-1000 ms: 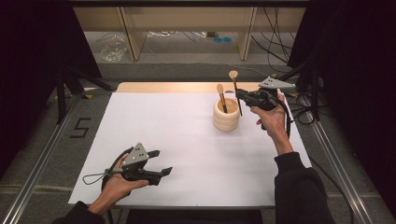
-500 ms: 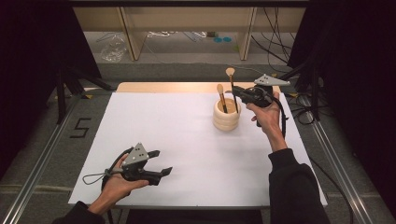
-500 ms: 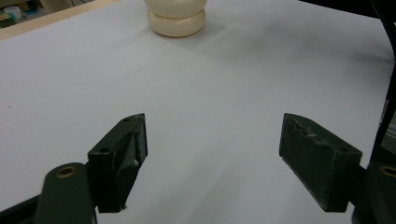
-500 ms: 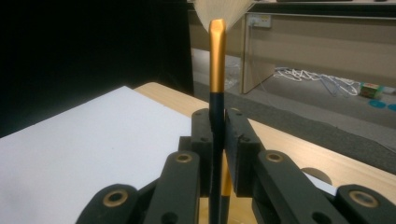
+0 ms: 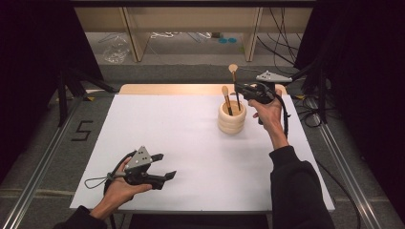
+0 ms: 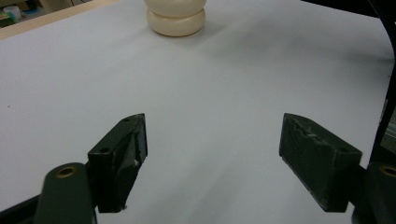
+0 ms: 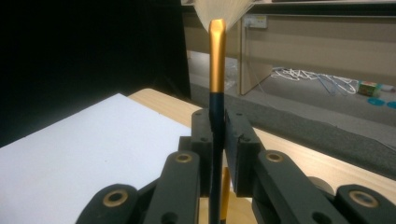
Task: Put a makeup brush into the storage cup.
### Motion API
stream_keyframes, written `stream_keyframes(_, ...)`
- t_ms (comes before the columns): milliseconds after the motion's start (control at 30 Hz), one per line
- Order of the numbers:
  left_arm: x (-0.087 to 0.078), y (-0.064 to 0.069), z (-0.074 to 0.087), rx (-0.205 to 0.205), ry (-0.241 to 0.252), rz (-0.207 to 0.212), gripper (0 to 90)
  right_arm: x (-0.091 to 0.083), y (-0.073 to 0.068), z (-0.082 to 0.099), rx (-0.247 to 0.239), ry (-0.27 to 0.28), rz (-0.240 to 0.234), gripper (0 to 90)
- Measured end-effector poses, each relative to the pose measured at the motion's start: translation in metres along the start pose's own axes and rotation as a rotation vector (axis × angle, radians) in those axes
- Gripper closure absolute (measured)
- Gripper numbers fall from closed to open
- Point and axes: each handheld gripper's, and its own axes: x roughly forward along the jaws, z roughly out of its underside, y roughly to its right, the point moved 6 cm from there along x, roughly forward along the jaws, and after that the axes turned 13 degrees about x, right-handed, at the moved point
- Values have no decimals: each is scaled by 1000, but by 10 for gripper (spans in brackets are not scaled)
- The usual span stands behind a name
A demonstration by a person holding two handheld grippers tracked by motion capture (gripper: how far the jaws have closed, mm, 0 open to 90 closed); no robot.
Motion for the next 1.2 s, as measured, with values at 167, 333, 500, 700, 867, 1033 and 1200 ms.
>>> stream_keyframes(167, 0, 0, 0, -2, 1, 0, 237, 5, 4, 1, 3, 5, 10, 833)
stream_keyframes(333, 0, 0, 0, -1, 0, 1, 237, 7, 5, 2, 17, -8, 20, 833)
stream_keyframes(500, 0, -1, 0, 23, 0, 4, 237, 11, 8, 5, 14, -15, 28, 833)
stream_keyframes(700, 0, 0, 0, -2, 1, 0, 237, 16, 8, 9, 26, -27, 28, 833)
stream_keyframes(867, 0, 0, 0, -7, 3, 0, 237, 20, 9, 11, 11, -21, 30, 832)
stream_keyframes(1033, 0, 0, 0, -5, 5, 5, 237, 21, 10, 15, 22, -42, 45, 832)
stream_keyframes(1200, 0, 0, 0, -4, 2, 1, 237, 22, 12, 18, 23, -42, 43, 832)
